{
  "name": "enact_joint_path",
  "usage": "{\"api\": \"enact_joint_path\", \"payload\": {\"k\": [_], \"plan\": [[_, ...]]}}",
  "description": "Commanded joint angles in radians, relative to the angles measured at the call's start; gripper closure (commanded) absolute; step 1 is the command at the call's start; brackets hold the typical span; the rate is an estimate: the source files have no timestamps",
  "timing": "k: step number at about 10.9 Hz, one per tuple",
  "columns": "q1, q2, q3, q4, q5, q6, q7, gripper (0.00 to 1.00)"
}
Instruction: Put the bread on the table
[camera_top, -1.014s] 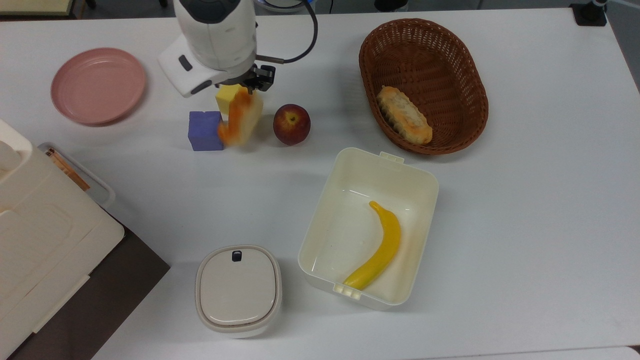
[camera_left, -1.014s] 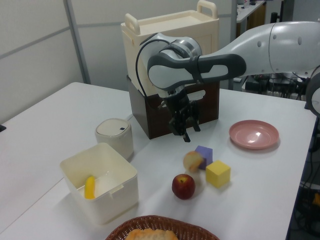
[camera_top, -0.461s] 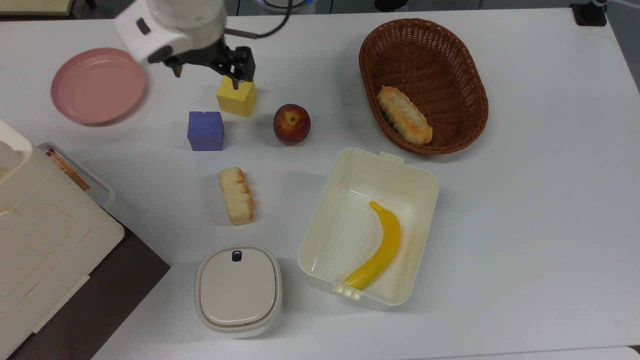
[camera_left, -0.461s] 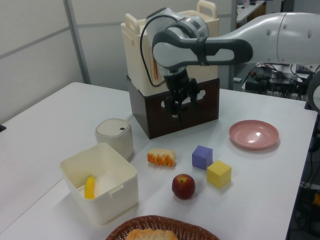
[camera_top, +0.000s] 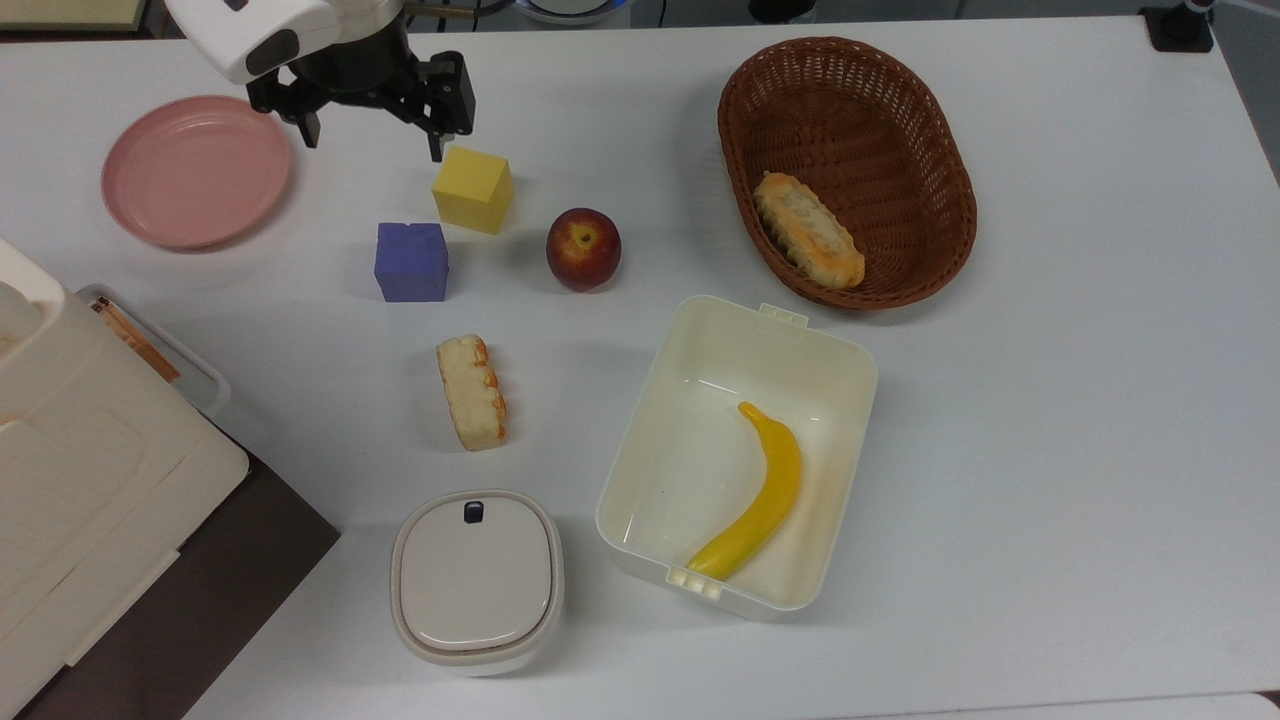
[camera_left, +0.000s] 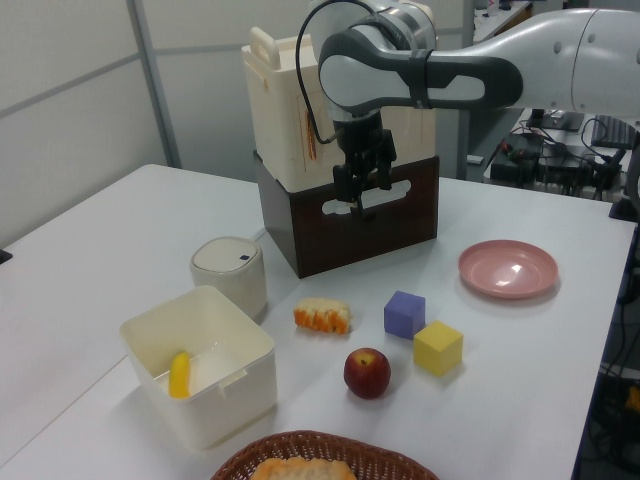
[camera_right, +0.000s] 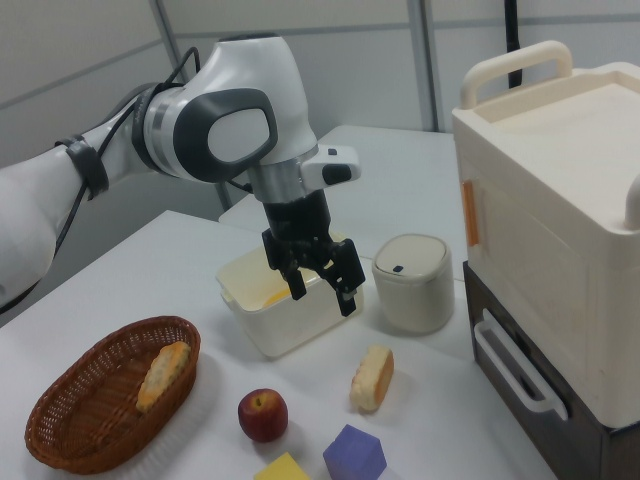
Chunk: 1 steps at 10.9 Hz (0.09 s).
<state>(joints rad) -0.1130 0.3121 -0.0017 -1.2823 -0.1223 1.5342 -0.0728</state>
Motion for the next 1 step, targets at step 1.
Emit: {"api": "enact_joint_path", "payload": {"k": [1], "plan": [[-0.002, -0.019, 0.003, -0.025, 0.021, 0.049, -0.024, 0.00]]}}
